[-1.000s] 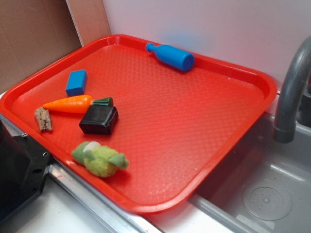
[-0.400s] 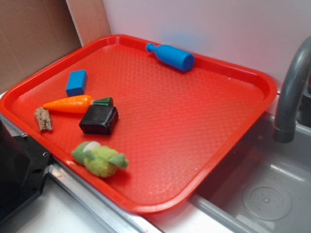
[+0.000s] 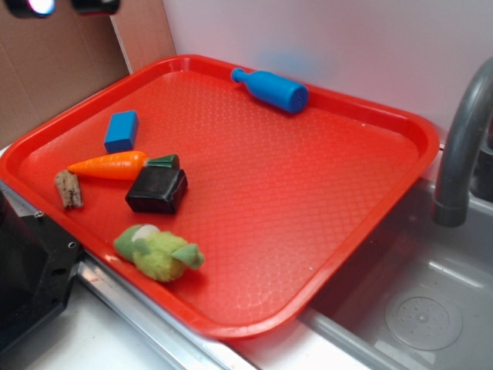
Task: Grab the blue block.
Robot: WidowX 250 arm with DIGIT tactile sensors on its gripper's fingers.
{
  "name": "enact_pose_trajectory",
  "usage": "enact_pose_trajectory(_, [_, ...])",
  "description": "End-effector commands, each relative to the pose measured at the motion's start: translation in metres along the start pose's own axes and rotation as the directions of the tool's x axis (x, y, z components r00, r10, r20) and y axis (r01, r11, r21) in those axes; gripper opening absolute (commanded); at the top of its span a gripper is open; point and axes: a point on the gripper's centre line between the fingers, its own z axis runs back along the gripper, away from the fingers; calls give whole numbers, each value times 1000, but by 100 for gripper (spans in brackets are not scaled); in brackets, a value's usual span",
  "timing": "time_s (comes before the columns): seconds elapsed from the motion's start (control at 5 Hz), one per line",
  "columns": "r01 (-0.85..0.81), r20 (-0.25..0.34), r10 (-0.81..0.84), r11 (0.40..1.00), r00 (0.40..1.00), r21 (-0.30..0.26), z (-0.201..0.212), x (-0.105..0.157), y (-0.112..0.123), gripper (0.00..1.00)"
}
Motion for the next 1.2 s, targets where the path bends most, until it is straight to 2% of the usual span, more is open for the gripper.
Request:
enact_pose_trajectory(0.0, [-419,145,423,906,894,-57,-44,20,44,100])
enact_pose_trajectory(0.2, [-372,174,366,928,914,3,-79,29,61,100])
enact_pose_trajectory(0.4, [-282,175,274,959,946,22,-95,36,68,100])
enact_pose_trajectory(0.6, [-272,155,259,960,953,71,-113,54,67,100])
enact_pose_trajectory(0.8, [-284,123,272,954,954,93,-141,64,69,100])
enact_pose_trajectory(1.0, [-279,102,268,953,958,116,-158,71,62,69])
